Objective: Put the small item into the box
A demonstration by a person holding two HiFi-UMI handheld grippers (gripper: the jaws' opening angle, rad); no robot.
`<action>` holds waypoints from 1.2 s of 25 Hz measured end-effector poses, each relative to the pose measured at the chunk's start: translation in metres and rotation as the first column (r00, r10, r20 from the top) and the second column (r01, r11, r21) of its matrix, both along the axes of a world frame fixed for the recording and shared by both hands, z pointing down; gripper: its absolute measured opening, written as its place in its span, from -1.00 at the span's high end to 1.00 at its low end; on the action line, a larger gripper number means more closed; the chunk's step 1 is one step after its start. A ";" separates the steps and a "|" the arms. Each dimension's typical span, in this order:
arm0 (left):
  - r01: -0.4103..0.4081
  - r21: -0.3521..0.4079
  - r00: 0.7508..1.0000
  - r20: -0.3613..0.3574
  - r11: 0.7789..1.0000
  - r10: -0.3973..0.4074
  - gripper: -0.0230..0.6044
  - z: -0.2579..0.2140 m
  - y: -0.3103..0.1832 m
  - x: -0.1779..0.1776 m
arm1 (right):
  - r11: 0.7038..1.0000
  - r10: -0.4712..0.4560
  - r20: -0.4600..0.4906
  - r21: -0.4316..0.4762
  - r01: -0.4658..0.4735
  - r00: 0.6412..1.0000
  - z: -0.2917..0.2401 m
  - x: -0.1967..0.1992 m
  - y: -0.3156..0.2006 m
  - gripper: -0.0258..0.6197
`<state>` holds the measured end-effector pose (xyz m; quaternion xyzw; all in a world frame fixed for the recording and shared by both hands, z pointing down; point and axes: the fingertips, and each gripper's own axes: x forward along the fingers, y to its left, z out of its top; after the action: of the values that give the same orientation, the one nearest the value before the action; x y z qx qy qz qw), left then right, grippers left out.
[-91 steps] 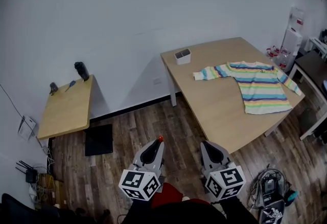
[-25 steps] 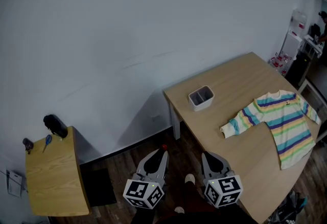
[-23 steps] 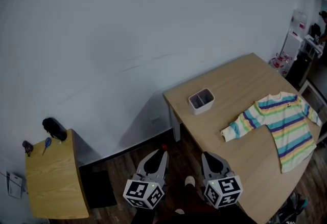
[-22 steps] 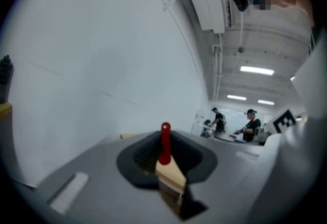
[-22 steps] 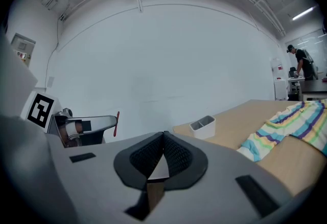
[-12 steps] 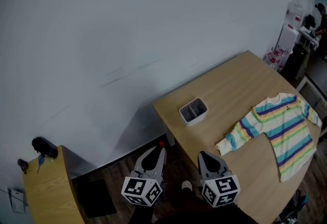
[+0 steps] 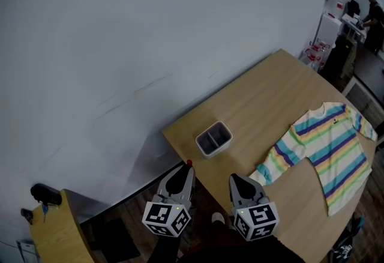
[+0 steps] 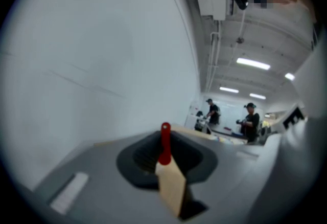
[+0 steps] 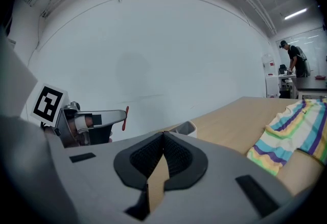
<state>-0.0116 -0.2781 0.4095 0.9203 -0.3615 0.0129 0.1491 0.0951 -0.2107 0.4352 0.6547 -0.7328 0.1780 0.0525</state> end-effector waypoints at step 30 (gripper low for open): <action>-0.128 -0.101 0.988 0.072 0.987 0.135 0.76 0.067 -0.081 0.092 | 0.985 0.126 0.032 -0.124 -0.121 0.991 0.054 0.047 -0.049 0.90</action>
<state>0.0806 -0.3587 0.4768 0.9327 -0.3045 0.0762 0.1779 0.1421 -0.2598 0.4892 0.6909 -0.6794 0.2382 0.0665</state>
